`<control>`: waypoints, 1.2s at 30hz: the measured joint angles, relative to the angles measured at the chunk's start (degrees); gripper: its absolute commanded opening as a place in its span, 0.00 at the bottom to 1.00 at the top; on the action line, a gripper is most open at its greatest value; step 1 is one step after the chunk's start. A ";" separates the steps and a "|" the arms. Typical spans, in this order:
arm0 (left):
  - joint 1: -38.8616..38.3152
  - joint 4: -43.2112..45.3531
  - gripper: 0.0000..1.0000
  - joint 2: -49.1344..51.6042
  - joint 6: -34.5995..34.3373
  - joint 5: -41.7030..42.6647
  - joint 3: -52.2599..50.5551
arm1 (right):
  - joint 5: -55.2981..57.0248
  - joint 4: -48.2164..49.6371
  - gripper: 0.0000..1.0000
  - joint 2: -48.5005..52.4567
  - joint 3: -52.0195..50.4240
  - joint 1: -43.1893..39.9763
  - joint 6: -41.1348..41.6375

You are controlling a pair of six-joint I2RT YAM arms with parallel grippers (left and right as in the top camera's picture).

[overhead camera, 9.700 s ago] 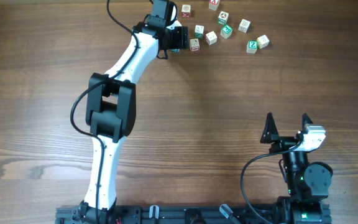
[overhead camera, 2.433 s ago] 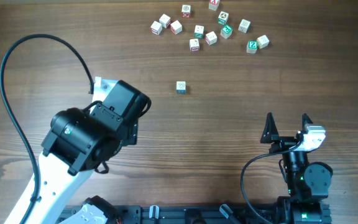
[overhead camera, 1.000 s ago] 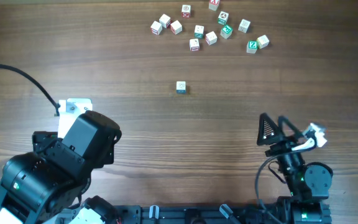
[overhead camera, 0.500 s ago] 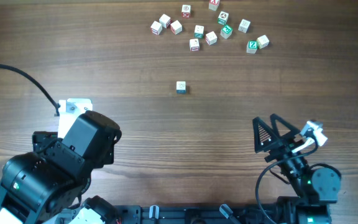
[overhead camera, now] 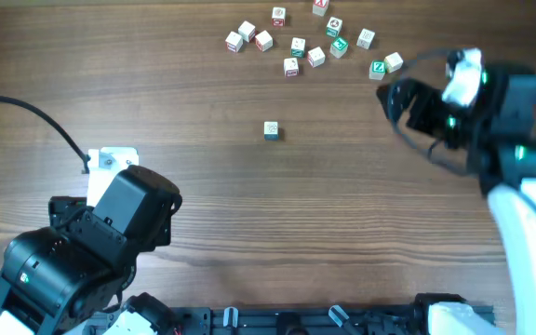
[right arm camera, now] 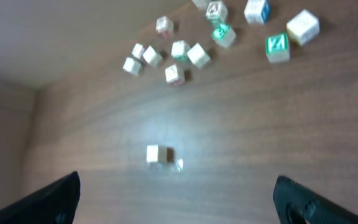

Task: Form a horizontal line
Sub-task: 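Reach the right gripper to the block cluster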

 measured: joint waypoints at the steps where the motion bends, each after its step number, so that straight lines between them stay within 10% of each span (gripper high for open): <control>1: 0.00 0.02 1.00 0.00 0.00 0.00 0.00 | 0.81 -3.30 0.99 3.50 4.50 0.48 -1.01; 19: 0.00 -0.04 1.00 0.02 0.00 0.00 0.00 | 15.52 16.02 1.00 34.80 18.86 22.82 -6.86; 36: 0.00 -0.04 1.00 0.02 0.00 0.00 0.00 | 20.76 27.32 0.84 57.51 27.54 23.71 -7.15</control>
